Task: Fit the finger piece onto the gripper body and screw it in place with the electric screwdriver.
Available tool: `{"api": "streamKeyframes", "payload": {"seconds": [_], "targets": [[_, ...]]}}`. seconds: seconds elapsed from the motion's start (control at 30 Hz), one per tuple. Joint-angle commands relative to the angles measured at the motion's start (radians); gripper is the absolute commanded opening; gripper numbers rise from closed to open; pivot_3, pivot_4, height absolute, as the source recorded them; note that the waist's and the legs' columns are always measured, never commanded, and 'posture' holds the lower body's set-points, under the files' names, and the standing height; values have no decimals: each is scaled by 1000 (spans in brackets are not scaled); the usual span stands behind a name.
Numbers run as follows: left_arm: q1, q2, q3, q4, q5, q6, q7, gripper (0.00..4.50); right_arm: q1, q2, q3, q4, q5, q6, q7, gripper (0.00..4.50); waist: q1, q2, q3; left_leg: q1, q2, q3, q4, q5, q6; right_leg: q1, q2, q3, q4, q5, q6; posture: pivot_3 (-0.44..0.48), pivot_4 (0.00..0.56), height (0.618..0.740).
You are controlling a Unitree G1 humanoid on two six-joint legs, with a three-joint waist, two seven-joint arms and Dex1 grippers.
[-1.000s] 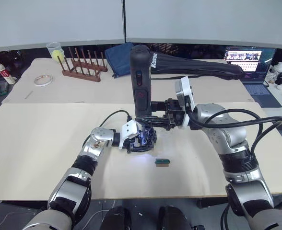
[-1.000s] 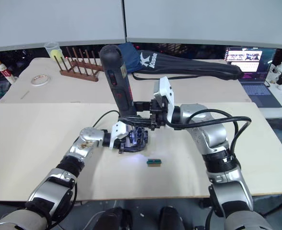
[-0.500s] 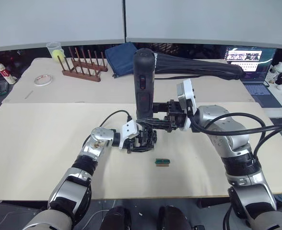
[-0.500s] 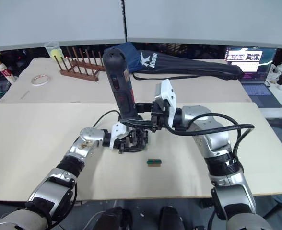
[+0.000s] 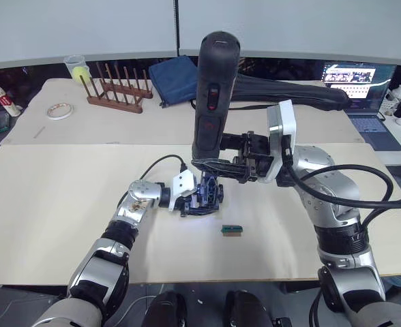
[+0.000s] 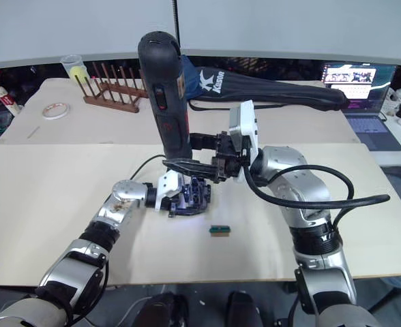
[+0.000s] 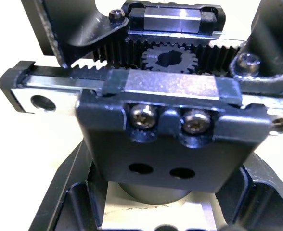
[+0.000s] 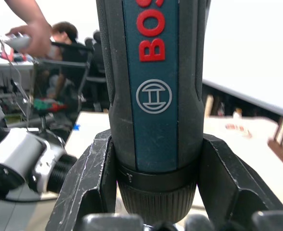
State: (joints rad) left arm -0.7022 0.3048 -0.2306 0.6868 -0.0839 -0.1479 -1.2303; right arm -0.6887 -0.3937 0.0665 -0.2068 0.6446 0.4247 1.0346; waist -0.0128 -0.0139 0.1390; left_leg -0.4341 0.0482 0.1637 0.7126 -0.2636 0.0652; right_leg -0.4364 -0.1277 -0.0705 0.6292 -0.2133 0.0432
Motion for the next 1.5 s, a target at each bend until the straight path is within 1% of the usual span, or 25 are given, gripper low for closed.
{"api": "streamKeyframes", "payload": {"seconds": [0.03, 0.13, 0.2, 0.27, 0.3, 0.33, 0.37, 0.4, 0.5, 0.57, 0.63, 0.7, 0.77, 0.83, 0.93, 1.1, 1.33, 1.5], "targets": [[-11, 11, 8, 13, 5, -2, -2, 2359, -41, 1, -48, -34, 46, 7, -16, 1940, 0, 0, 0, 0, 0, 0, 0, 0, 0, 0, 0, 0, 0, 0, 0, 0, 150, 740], [-15, 12, 8, 15, 10, 9, 3, 2359, -52, -4, -58, -38, 66, 29, -20, 1940, 0, 0, 0, 0, 0, 0, 0, 0, 0, 0, 0, 0, 0, 0, 0, 0, 150, 740], [-14, 18, 12, 7, 9, 26, 6, 2359, -63, -4, -75, -54, 110, 73, -31, 1940, 0, 0, 0, 0, 0, 0, 0, 0, 0, 0, 0, 0, 0, 0, 0, 0, 150, 740], [-9, 36, 19, -15, 0, 43, -10, 3421, -76, -6, -94, -75, 173, 125, -43, 1940, 0, 0, 0, 0, 0, 0, 0, 0, 0, 0, 0, 0, 0, 0, 0, 0, 150, 740], [-6, 46, 21, -26, -2, 47, -17, 3726, -81, -9, -100, -83, 198, 146, -49, 1940, -1, 0, 0, 0, 0, 0, 0, 0, 0, 0, 0, 0, 0, 0, 0, 0, 150, 740], [-1, 58, 25, -41, -7, 53, -24, 4223, -83, -12, -105, -91, 223, 169, -55, 1940, -1, 0, 0, -1, 0, 0, 0, 0, 0, -1, 0, 0, 0, 0, 0, 0, 150, 740], [4, 72, 29, -56, -12, 60, -34, 4500, -84, -16, -108, -99, 246, 192, -58, 1940, -2, 0, 0, -1, 1, 0, 0, 0, -1, -1, 0, 0, 0, 0, 0, 0, 150, 740], [8, 81, 31, -67, -16, 65, -40, 4500, -84, -20, -110, -105, 263, 208, -60, 1940, -2, 0, 0, -1, 1, 0, -1, 0, -1, -1, 0, 0, 0, 0, 0, 0, 150, 740], [58, 153, 40, -196, -51, 117, -102, 4500, -28, -78, -122, -173, 295, 239, -27, 1940, -1, 0, 1, -1, 1, 0, -1, 0, -1, -1, 0, 0, -1, 0, 0, 0, 150, 740], [83, 183, 39, -262, -68, 148, -124, 4500, -7, -99, -127, -196, 309, 247, -25, 1940, 0, 0, 1, -2, 1, 0, -1, 0, 0, -1, 0, 0, -1, 0, 0, 0, 150, 740], [146, 241, 35, -422, -120, 223, -177, 4500, 50, -135, -136, -237, 305, 241, -16, 1940, 1, -1, 1, -2, 1, 0, 0, 0, 0, -1, 0, 0, -1, 0, 0, 0, 150, 740], [196, 281, 33, -548, -163, 289, -204, 4500, 100, -160, -138, -270, 291, 224, -7, 1940, 3, -1, 1, -2, 1, 0, 0, 0, 0, -1, 0, 0, -2, 0, 0, 0, 150, 740], [253, 302, 28, -681, -205, 349, -199, 4500, 182, -179, -137, -309, 242, 178, -3, 1940, 5, -1, 1, -2, 1, 0, 0, 0, 0, -1, 0, 0, -1, 0, 0, 0, 150, 740], [285, 308, 20, -755, -223, 381, -186, 4500, 243, -185, -139, -322, 201, 139, -15, 1940, 7, -1, 1, -2, 0, -1, 0, 0, 0, -1, 0, 0, -1, 0, 0, 0, 150, 740], [292, 298, 7, -786, -226, 399, -166, 4500, 309, -174, -138, -317, 148, 94, -41, 1940, 8, -1, 1, -2, 0, -1, 1, 1, -1, -1, 0, 0, 0, 0, 0, 0, 150, 740], [276, 274, -15, -783, -222, 400, -151, 4500, 400, -163, -126, -303, 81, 21, -49, 1940, 10, -1, 1, -1, 0, -1, 0, 1, -2, 0, 1, 1, 0, 0, 0, 0, 150, 740], [268, 261, -32, -781, -222, 401, -136, 4500, 467, -142, -132, -299, 47, -15, -89, 1940, 14, -1, 1, -1, 0, -1, 0, 2, -2, 0, 2, 1, 0, 0, 0, 0, 150, 740], [262, 258, -34, -770, -219, 395, -131, 4500, 488, -135, -125, -302, 37, -28, -101, 1940, 15, -1, 1, -1, 0, -1, 0, 2, -2, 0, 2, 1, 0, 0, 0, 0, 150, 740]]}}
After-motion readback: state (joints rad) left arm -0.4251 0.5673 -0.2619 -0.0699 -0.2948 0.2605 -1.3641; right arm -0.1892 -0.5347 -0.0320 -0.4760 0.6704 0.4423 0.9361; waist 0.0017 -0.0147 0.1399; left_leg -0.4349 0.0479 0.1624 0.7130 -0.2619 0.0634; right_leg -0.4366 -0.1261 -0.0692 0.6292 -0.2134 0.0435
